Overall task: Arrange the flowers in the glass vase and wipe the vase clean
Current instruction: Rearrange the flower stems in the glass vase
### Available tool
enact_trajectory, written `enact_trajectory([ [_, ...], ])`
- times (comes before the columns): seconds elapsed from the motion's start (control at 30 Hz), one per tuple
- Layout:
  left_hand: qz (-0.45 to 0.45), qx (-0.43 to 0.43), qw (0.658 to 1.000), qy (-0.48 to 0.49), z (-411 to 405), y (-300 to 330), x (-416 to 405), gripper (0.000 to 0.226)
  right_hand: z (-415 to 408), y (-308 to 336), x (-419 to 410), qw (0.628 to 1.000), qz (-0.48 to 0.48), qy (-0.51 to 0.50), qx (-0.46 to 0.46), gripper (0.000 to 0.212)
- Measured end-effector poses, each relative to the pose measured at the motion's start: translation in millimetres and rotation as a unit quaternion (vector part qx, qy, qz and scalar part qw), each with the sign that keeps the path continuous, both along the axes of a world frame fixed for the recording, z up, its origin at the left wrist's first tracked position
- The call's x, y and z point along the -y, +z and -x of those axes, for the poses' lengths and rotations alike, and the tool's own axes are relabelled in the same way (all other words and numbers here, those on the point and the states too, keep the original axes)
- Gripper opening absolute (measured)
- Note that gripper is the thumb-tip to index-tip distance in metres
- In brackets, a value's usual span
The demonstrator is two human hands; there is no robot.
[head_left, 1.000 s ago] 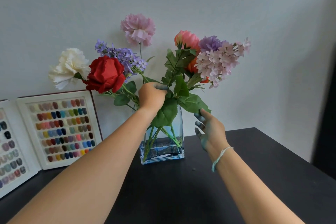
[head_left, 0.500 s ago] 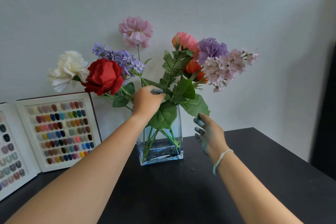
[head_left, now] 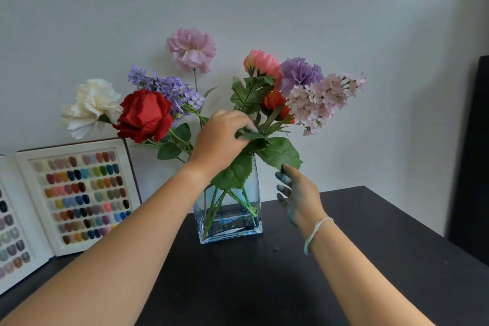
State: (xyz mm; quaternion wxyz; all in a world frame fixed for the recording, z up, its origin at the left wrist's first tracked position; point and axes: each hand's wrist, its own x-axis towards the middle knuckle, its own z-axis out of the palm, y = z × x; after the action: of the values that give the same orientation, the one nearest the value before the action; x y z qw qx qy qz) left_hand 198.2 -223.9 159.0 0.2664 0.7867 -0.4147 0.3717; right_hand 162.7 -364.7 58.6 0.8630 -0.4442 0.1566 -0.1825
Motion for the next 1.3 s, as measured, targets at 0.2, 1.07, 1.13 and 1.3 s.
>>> enact_trajectory([
  [0.2, -0.036, -0.016, 0.998, 0.045, -12, -13, -31, 0.034, 1, 1, 1, 1.000, -0.009, 0.009, 0.004, 0.009],
  [1.07, -0.091, -0.090, 0.991, 0.027, -5, -23, -56, 0.027, 9, 0, -9, 1.000, -0.013, 0.023, 0.002, 0.018],
  [1.13, -0.091, -0.097, 0.991, 0.030, -1, -25, -57, 0.029, 14, -2, -14, 1.000, -0.006, 0.029, -0.005, 0.018],
  [1.3, -0.063, -0.130, 0.989, 0.034, 10, -37, -64, 0.030, 29, -4, -26, 0.999, -0.004, 0.039, -0.014, 0.018],
])
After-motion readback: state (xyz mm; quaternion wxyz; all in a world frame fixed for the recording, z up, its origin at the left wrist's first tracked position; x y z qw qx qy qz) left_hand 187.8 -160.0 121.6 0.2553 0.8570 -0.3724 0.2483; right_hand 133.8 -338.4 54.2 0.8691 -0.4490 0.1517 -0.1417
